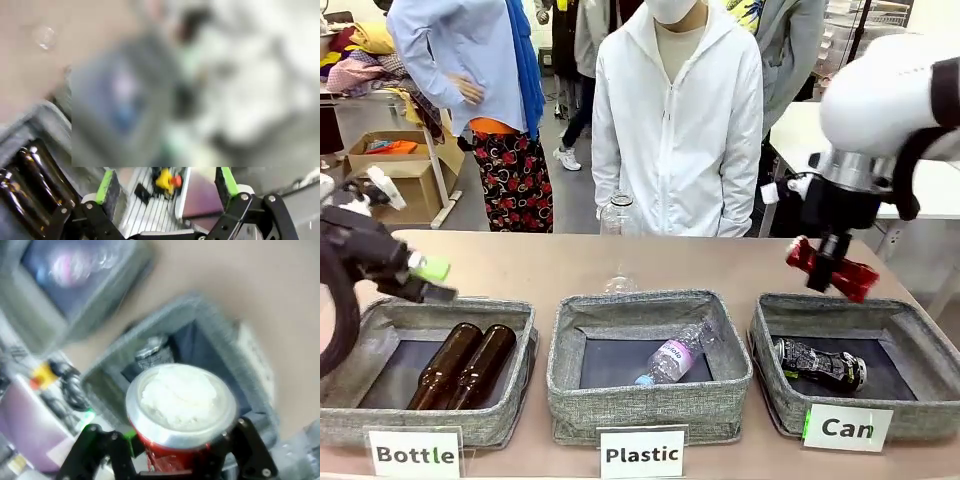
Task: Sort the can waste into the basket.
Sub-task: Pick up the can waste from the table and place it in the right Fabric basket.
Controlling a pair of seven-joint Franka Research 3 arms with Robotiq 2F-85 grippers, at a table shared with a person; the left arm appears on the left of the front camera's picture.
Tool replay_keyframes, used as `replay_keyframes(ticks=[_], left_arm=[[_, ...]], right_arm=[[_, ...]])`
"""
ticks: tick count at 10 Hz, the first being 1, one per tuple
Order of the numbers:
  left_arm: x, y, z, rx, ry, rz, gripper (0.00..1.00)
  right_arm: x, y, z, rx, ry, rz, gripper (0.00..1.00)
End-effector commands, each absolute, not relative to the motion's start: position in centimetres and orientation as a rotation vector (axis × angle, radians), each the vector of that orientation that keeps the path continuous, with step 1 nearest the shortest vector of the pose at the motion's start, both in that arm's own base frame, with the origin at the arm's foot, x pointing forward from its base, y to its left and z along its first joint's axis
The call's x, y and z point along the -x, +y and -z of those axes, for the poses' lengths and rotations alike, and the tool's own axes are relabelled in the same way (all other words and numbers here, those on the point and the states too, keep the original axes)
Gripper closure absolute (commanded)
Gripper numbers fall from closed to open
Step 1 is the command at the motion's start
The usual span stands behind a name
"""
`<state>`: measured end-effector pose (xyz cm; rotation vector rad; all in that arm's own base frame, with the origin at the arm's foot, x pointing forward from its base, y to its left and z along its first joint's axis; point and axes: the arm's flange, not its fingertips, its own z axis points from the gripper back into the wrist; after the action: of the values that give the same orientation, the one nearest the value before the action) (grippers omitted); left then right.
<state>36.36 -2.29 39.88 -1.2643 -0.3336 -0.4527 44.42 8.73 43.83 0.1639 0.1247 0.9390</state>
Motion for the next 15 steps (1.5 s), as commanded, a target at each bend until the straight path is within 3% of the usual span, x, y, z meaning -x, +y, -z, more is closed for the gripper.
replay_keyframes(ticks=[1,3,9,10,11,12,15], left_arm=[[-35.3,-3.7,-39.4,1.245,-0.256,0.575,0.0],[-35.3,-3.7,-39.4,1.245,-0.256,0.575,0.0],[-35.3,-3.7,-39.4,1.245,-0.256,0.575,0.0],[-35.3,-3.7,-39.4,1.245,-0.256,0.575,0.0],[-35.3,-3.7,-39.4,1.245,-0.256,0.575,0.0],[-35.3,-3.7,-39.4,1.245,-0.256,0.575,0.0],[-35.3,-3.7,-39.4,1.245,-0.256,0.575,0.0]], right_arm=[[-43.0,6.7,-42.5,-0.132,0.017,-1.276,1.0],[-42.3,6.9,-41.3,0.006,0.012,-1.404,1.0],[-42.8,7.5,-41.4,-0.075,0.13,-1.356,1.0],[-42.9,7.4,-41.3,-0.092,0.136,-1.348,0.61],[-43.1,7.4,-41.3,-0.086,0.135,-1.345,0.42],[-43.1,7.4,-41.3,-0.088,0.137,-1.344,0.02],[-43.5,7.4,-41.2,-0.099,0.146,-1.341,0.0]])
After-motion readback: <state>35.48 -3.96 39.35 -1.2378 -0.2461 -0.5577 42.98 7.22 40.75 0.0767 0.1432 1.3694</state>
